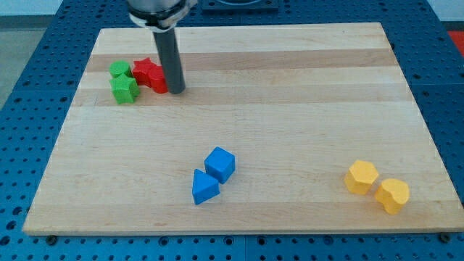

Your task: Push the yellow heart closer to the blue cube

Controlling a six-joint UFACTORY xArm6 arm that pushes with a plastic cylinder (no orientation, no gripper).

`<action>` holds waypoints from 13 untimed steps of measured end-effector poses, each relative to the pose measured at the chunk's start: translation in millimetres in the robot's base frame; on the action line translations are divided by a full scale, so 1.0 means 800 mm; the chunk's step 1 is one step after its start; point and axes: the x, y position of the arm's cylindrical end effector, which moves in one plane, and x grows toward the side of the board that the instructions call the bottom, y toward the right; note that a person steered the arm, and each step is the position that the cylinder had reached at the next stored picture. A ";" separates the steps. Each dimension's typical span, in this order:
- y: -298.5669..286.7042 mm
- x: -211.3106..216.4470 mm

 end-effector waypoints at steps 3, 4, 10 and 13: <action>0.208 0.106; 0.338 0.148; 0.474 0.305; 0.412 0.286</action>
